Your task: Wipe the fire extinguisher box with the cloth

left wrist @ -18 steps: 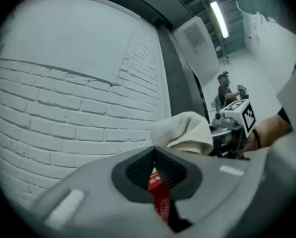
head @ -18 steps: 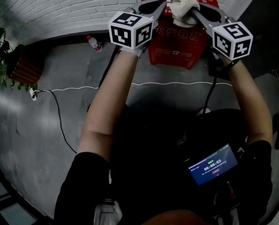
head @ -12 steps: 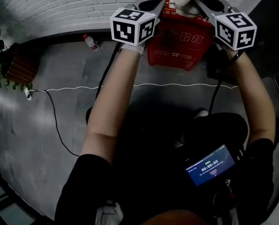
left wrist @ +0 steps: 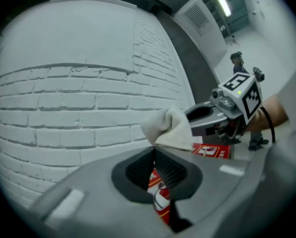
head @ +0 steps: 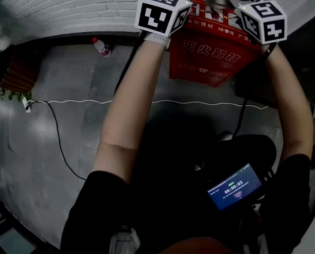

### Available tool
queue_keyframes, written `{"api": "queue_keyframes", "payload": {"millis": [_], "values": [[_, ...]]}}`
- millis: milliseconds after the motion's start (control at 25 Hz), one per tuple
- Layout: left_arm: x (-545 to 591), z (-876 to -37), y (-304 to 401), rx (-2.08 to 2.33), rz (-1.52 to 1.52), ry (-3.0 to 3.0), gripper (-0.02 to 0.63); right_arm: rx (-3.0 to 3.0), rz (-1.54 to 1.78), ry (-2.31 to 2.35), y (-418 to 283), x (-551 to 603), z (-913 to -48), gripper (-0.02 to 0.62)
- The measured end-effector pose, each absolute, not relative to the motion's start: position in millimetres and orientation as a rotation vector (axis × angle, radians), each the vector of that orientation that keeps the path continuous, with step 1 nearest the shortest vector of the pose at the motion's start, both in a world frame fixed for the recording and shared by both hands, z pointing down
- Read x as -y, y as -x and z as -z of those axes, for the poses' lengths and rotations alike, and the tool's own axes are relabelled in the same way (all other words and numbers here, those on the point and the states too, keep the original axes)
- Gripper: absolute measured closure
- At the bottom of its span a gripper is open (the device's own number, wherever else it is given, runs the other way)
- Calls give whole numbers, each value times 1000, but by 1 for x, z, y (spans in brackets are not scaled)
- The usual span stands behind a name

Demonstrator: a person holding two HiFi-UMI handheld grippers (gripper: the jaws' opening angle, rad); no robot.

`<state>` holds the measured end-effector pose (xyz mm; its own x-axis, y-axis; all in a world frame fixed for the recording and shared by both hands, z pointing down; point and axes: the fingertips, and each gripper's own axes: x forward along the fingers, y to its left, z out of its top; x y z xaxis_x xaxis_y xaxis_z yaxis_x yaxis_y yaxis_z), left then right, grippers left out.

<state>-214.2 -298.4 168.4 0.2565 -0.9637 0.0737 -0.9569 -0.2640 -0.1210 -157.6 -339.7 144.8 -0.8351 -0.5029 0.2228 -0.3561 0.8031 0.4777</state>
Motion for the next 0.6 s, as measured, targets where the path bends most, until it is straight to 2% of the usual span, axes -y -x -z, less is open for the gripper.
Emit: {"api": "queue_keyframes", "payload": {"millis": [240, 600], "values": [[323, -194, 260, -1983, 345, 2304, 603, 2412, 877, -580, 204, 355, -170, 517], [326, -227, 297, -2116, 258, 2369, 603, 1946, 1194, -375, 248, 364, -236, 518]]}}
